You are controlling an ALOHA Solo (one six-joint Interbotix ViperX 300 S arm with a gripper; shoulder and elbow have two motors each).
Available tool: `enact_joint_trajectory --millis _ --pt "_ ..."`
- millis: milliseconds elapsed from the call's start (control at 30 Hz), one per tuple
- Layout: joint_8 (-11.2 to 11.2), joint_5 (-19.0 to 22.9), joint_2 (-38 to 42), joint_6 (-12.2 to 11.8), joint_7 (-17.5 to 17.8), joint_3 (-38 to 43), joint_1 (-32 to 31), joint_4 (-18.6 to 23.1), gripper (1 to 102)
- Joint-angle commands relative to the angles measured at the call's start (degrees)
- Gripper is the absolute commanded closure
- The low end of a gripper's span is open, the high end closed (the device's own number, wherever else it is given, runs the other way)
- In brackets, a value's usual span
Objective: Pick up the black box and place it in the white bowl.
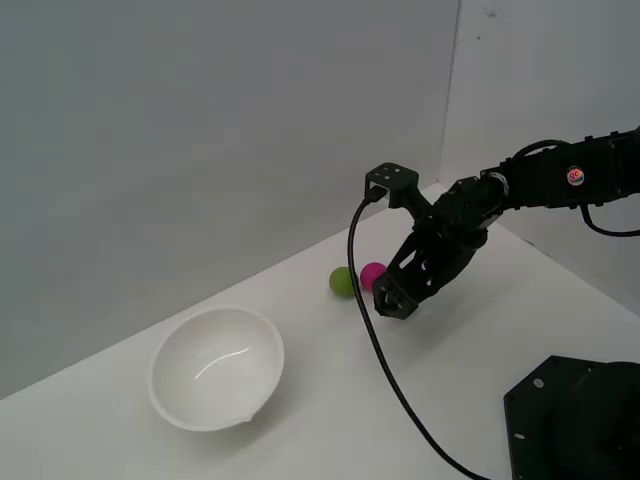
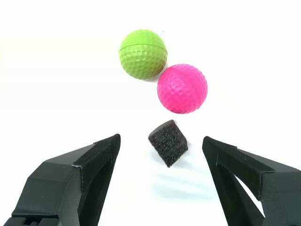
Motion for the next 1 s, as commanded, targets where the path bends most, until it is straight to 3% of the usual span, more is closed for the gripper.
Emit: enact_joint_trajectory --millis 0,567,667,800,967 --pt "0.62 -1.05 0.44 -1.14 -0.44 0.88 -0.88 -1.05 3" --pt "0.62 -1.32 -3.34 -1.23 -1.85 -2.9 -0.97 -1.23 4" --pt "0.62 -1.41 -3.52 -1.23 -1.85 -3.08 -0.97 -1.23 14" --pt "0.62 -1.41 -3.52 -1.23 -1.76 -3.08 -0.97 -1.23 41" --pt "0.62 -1.67 -3.6 -1.14 -0.97 -3.08 -0.97 -1.41 51"
